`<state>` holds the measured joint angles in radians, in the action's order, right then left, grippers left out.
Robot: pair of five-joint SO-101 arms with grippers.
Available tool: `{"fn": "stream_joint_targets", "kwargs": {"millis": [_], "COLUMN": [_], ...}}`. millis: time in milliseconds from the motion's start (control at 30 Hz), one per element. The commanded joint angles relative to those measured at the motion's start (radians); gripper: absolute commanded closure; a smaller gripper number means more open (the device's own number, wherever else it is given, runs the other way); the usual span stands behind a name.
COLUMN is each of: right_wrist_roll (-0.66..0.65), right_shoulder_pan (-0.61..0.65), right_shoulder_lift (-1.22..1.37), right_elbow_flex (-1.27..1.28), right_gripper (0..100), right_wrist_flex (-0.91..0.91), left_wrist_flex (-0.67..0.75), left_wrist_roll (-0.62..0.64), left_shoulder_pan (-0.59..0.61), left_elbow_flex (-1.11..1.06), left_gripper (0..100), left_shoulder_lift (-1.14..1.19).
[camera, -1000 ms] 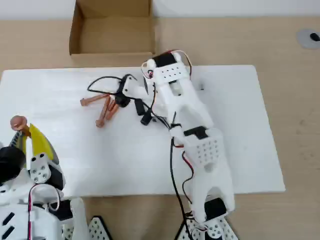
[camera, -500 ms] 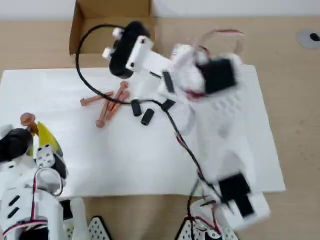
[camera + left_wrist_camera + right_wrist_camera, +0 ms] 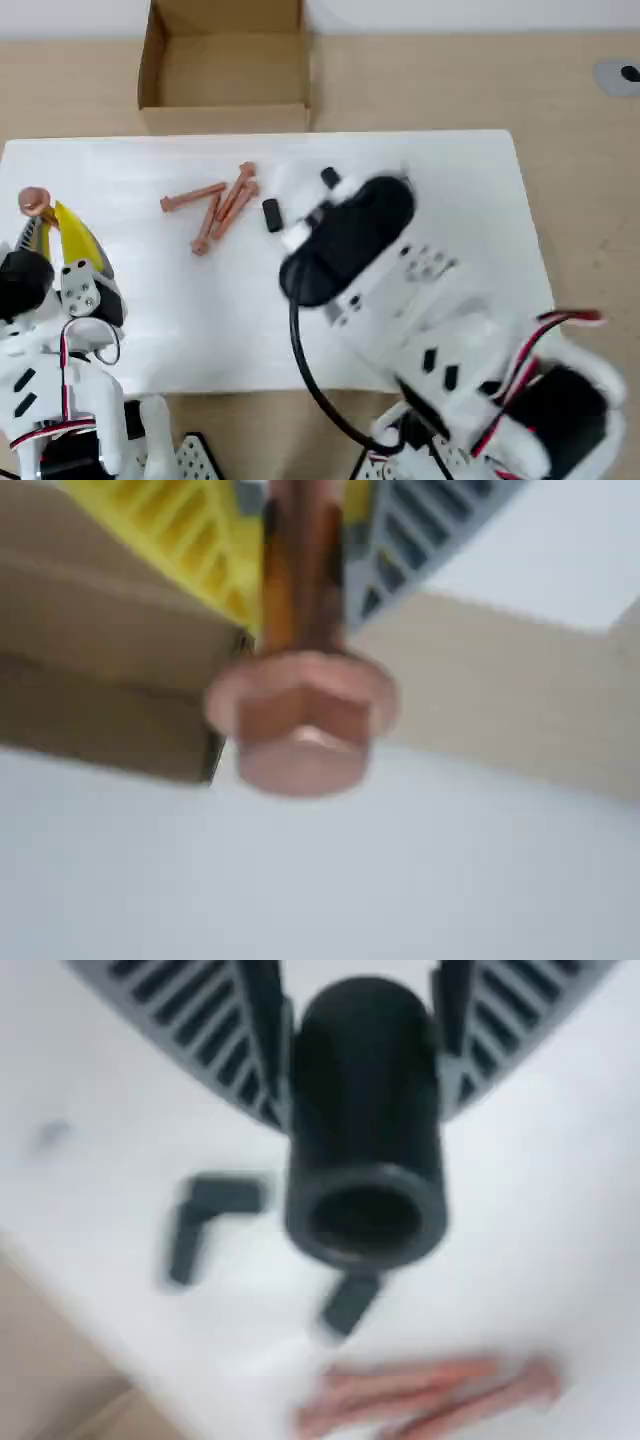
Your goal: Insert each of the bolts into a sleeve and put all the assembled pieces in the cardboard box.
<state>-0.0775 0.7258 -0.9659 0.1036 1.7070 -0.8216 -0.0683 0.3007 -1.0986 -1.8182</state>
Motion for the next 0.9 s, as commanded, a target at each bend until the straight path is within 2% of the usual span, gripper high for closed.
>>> {"fn": "stream_joint_targets", "kwargs": {"millis": [0,167,367,533,733,867], "right_wrist_roll": [0.048,0.049,0.048,0.143,0.212,0.218], "right_shoulder_pan": [0.074,0.12,0.12,0.119,0.124,0.15], "right_shoulder_lift": [-0.171,-0.358,-0.412,-0.412,-0.41,-0.409], "right_elbow_flex": [0.394,0.794,1.064,1.159,1.196,1.19], "right_gripper": [98.8,98.8,98.8,98.8,98.8,98.8], "right_wrist_flex": [-0.161,-0.517,-0.801,-0.993,-1.1,-1.137], "left_wrist_flex": [0.043,0.044,0.043,0.015,0.018,0.023], "left_wrist_roll": [0.038,0.094,0.089,0.098,0.212,0.242], "left_shoulder_pan": [-0.101,-0.282,-0.39,-0.399,-0.404,-0.511], "left_elbow_flex": [0.011,0.043,0.054,0.086,0.071,-0.02], "left_gripper": [99,99,99,99,99,99], "left_shoulder_lift": [-0.001,-0.001,-0.001,-0.001,0.001,-0.001]}}
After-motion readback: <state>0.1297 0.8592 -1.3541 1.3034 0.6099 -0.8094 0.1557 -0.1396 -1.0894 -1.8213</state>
